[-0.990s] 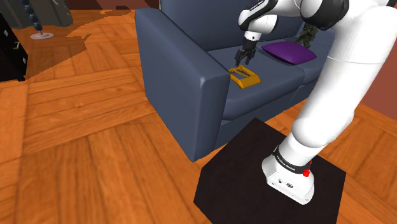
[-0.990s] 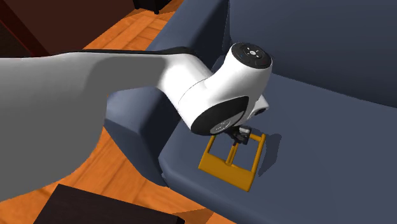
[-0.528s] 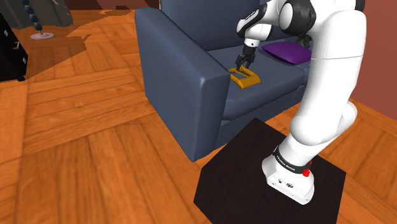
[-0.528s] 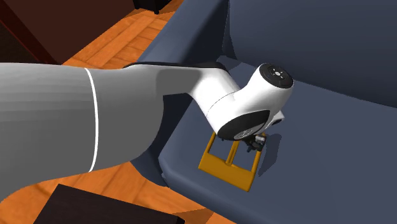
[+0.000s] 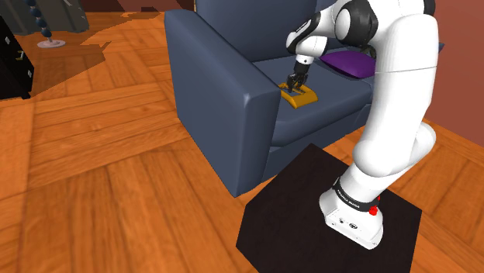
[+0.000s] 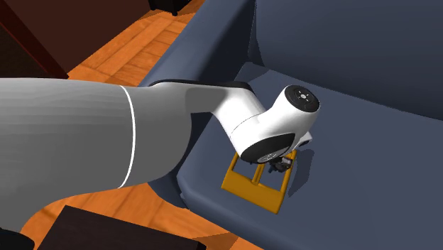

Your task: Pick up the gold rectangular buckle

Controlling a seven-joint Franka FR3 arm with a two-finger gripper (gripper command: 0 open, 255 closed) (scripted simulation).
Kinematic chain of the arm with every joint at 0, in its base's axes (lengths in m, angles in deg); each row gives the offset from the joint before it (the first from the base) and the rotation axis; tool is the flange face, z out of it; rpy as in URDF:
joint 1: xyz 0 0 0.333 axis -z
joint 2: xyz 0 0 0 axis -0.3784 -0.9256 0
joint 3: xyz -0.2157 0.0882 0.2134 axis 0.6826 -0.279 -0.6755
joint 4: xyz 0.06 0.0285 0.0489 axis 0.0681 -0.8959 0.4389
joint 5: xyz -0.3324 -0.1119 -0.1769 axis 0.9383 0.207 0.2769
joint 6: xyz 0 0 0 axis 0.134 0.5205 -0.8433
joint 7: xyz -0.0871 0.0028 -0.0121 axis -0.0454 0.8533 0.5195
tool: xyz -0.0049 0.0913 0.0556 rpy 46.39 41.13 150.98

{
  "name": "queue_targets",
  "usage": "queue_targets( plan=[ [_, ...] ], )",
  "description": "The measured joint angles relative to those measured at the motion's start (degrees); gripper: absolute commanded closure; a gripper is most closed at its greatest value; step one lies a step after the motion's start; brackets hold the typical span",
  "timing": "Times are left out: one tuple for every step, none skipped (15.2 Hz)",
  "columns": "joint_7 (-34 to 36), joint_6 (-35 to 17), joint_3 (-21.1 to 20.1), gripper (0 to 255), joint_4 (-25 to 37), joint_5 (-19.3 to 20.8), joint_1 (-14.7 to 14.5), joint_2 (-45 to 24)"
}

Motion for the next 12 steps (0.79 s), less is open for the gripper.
queue_targets(
  plan=[
    [0.0, -0.1, 0.0, 255, 0.0, 0.0, 0.0, -0.1],
    [0.0, -0.1, 0.0, 255, 0.0, 0.0, 0.0, -0.1],
    [0.0, -0.1, 0.0, 255, 0.0, -0.1, 0.0, -0.1],
    [0.0, -0.1, 0.0, 255, 0.0, -0.1, 0.0, -0.1],
    [0.0, -0.1, 0.0, 255, 0.0, -0.1, 0.0, -0.1],
    [0.0, -0.1, 0.0, 255, 0.0, -0.1, 0.0, -0.1],
    [0.0, -0.2, 0.0, 255, 0.0, -0.1, 0.0, -0.1],
    [0.0, -0.2, 0.0, 255, 0.0, -0.1, 0.0, -0.1],
    [0.0, -0.1, 0.0, 255, 0.0, -0.1, 0.0, -0.1],
    [0.1, 0.1, 0.0, 255, 0.0, 0.1, -0.1, 0.1],
    [0.2, 0.5, 0.1, 255, 0.1, 0.3, -0.2, 0.5],
    [0.3, 1.1, 0.3, 255, 0.3, 0.5, -0.2, 0.9]
  ],
)
